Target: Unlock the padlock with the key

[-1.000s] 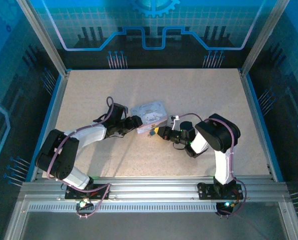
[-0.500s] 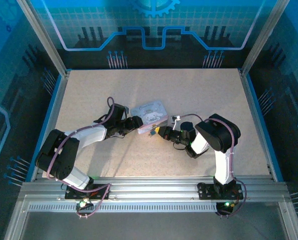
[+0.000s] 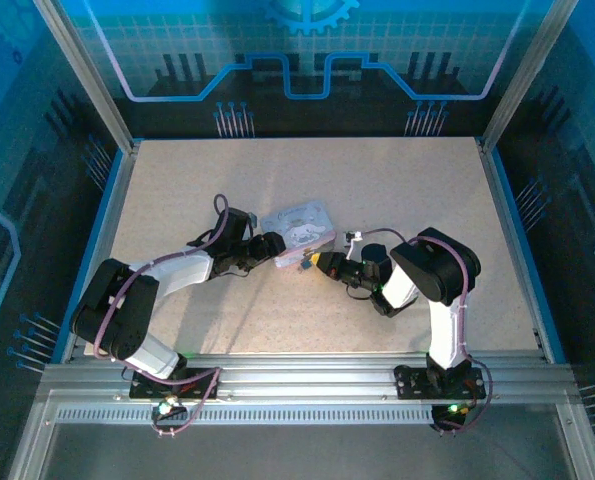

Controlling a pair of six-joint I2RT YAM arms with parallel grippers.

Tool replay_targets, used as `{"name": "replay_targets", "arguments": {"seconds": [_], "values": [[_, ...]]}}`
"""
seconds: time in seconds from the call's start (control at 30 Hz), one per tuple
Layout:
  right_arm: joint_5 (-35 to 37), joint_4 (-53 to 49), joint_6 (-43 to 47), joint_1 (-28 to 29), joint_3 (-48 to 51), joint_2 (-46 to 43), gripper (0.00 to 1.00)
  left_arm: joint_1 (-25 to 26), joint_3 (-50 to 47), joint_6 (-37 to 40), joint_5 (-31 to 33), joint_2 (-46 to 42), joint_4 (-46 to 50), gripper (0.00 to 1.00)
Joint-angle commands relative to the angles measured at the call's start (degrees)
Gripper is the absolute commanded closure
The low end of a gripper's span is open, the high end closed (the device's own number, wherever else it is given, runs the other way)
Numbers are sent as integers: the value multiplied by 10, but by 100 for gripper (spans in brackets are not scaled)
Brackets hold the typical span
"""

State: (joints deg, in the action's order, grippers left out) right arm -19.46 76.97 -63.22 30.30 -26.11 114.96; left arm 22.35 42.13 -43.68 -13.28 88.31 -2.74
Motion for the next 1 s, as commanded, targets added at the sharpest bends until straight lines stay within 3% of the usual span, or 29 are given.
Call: {"name": "replay_targets", "arguments": {"seconds": [0.0, 0.6, 0.97], "values": [[21, 27, -9, -10, 5, -14, 100, 9, -25, -4, 7, 6, 58, 29], [28, -5, 9, -31, 39, -55, 100, 9, -20, -10, 2, -12, 50, 23], [7, -217, 90, -44, 53, -209, 100, -5, 1, 16, 40, -87, 88, 10]]}}
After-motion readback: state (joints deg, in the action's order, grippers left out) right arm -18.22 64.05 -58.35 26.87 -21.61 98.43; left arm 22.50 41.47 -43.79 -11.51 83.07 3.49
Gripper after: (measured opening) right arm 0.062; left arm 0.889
